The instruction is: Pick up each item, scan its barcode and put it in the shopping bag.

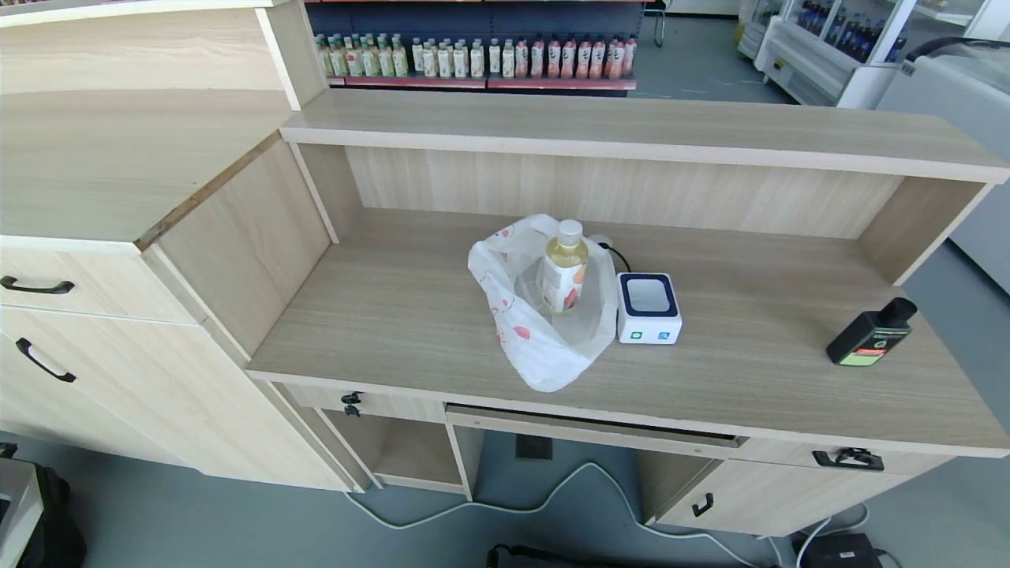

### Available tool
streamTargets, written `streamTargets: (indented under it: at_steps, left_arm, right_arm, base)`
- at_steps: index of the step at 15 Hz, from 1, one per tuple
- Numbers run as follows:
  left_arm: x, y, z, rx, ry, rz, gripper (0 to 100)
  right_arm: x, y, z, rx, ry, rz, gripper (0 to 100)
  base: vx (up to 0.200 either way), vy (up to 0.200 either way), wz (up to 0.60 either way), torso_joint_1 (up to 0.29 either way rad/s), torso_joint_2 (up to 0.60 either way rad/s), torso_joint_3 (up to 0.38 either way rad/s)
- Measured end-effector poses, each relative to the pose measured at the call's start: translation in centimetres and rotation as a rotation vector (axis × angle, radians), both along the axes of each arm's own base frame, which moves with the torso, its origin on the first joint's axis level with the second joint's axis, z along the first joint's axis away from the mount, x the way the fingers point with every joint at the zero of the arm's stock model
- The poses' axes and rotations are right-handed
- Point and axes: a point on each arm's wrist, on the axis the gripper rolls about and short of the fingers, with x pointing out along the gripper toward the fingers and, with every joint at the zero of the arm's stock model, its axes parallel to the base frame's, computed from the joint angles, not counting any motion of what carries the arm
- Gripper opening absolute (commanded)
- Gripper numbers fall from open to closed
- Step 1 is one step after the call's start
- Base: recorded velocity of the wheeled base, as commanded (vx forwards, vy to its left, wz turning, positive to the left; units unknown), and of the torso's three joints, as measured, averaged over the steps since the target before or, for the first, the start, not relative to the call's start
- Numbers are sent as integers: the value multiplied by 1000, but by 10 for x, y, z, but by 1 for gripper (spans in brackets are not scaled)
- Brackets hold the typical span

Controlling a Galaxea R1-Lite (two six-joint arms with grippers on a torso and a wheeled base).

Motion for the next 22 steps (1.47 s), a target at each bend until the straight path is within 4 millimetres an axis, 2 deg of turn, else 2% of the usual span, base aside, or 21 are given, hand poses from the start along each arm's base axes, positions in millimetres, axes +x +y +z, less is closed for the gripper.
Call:
streamTargets:
  at_steps: [6,10,13,16,18,22]
  left_arm:
    - [0,0,0,0,0,0,100]
    - [0,0,0,0,0,-1,100]
    - [0,0,0,0,0,0,100]
    - [0,0,0,0,0,0,100]
    - [0,0,0,0,0,0,100]
    - [0,0,0,0,0,0,100]
  right_arm:
    - [54,-70,-42,-75,116,-77,100]
    - [85,-95,-62,-63,141,-65,100]
    - [103,-94,-74,0,128,-43,100]
    - [122,-79,-81,59,104,4,100]
    - [138,-68,-77,60,77,46,100]
    - [155,-61,-69,3,63,98,100]
  base:
    - [0,0,0,0,0,0]
    - [0,0,0,0,0,0]
    - [0,0,0,0,0,0]
    - [0,0,0,0,0,0]
    - [0,0,0,0,0,0]
    - [0,0,0,0,0,0]
